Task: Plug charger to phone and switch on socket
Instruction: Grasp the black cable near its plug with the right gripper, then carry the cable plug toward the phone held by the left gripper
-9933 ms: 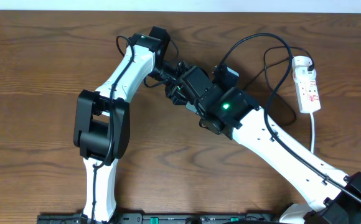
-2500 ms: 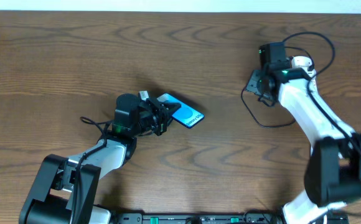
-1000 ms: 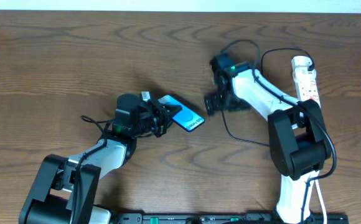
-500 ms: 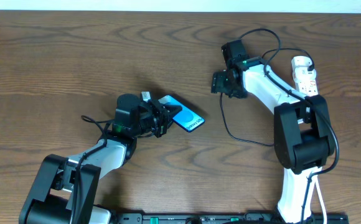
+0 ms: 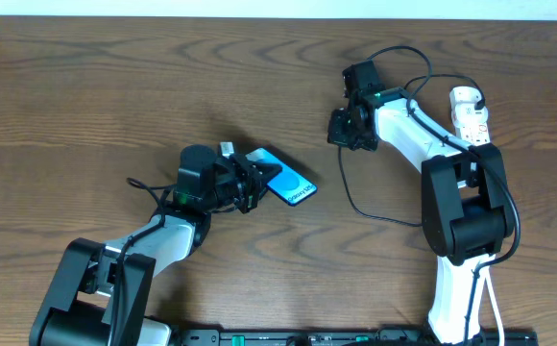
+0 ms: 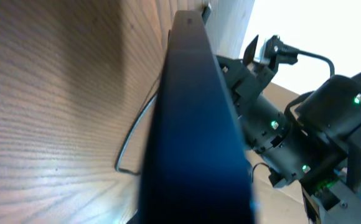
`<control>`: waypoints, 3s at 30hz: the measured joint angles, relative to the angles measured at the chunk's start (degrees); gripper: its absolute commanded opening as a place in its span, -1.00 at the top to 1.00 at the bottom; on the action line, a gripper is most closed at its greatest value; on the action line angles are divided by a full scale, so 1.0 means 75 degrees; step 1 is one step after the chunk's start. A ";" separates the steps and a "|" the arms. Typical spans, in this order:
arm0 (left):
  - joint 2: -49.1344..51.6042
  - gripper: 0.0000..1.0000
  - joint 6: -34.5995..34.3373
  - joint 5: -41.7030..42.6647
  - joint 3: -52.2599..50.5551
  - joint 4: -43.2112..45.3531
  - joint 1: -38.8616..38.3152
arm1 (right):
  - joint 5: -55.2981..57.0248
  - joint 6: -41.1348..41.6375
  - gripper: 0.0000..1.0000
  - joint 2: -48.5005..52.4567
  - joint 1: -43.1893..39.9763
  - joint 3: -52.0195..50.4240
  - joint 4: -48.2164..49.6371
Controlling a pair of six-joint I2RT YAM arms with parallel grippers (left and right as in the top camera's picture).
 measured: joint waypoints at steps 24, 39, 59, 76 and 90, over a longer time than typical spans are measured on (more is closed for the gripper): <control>0.0146 0.85 0.1830 0.1801 0.1055 0.1670 0.0790 | -0.3127 -0.2780 0.98 -0.7530 -0.0382 -0.5517 -0.1131; 0.0143 0.85 0.1842 0.1754 0.1058 0.1486 0.0909 | 0.0254 -0.1349 0.44 -0.5263 0.0825 -0.5657 -0.0417; 0.0154 0.85 0.1941 0.1754 0.1058 0.0906 0.0909 | 0.0300 -0.0600 -0.98 -0.4957 0.0866 -0.5665 0.1020; 0.0154 0.85 0.1603 0.2011 0.1058 0.0906 0.0994 | -0.0114 -0.0344 -0.99 -0.4957 0.0866 -0.5665 0.1151; 0.0154 0.85 0.1533 0.2159 0.1058 0.0906 0.1198 | -0.0128 -0.0277 -0.91 -0.4957 0.0871 -0.5665 0.0609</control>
